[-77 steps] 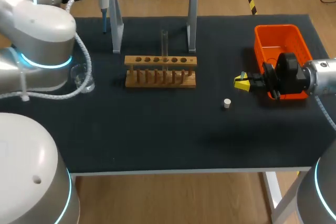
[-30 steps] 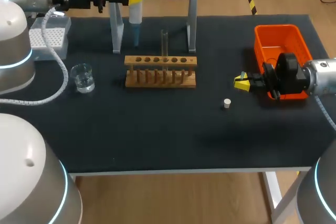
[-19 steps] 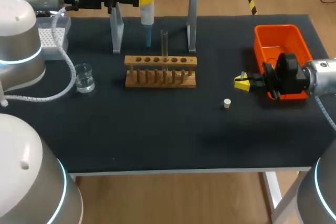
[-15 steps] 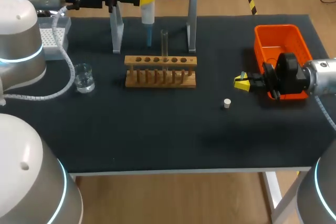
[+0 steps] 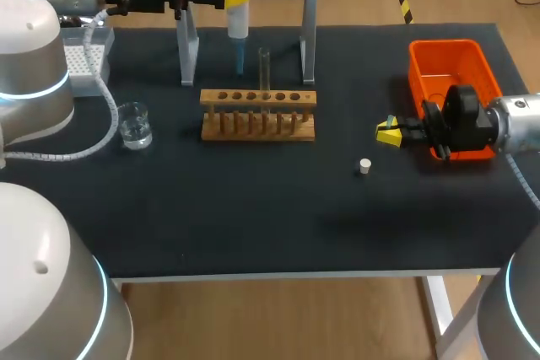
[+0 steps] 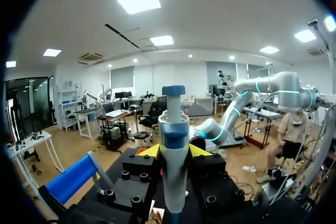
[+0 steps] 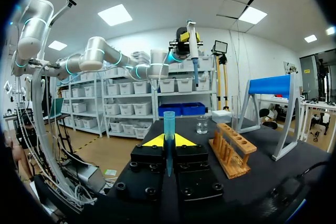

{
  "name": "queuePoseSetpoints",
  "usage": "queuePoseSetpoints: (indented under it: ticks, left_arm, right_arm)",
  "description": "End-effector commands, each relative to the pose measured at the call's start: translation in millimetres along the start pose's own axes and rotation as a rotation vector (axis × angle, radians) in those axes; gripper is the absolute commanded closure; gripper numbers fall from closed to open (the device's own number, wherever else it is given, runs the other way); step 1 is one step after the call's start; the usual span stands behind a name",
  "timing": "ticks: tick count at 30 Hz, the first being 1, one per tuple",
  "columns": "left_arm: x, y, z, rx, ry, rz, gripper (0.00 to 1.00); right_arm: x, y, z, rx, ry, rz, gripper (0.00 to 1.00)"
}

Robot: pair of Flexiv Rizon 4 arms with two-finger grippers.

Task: Invert the test tube, pick up the pipette, mount the tip to pipette, aspirate from beaker and dispense into the tube, eject the tip, return the pipette, and cap with the stopper.

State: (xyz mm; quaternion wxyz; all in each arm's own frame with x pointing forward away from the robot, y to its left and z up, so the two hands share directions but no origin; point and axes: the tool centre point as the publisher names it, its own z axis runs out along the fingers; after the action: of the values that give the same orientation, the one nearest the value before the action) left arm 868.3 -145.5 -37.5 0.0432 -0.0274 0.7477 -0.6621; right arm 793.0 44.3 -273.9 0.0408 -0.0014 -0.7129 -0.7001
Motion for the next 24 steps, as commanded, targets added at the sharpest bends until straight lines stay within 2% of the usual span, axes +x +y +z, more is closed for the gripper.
queuePoseSetpoints:
  ticks: [1,14,24]
  left_arm:
    - [4.5,-6.5,9,0.01,0.015,-0.002,1.0]
    - [32.2,-44.2,48,0.008,0.058,-0.045,1.0]
    - [41.4,-53.8,58,0.002,0.05,-0.043,1.0]
  right_arm:
    - [0,0,-1,0.001,0.001,0.0,1.0]
    - [0,0,-1,0.001,0.001,0.0,1.0]
    - [0,0,-1,0.001,0.001,0.0,1.0]
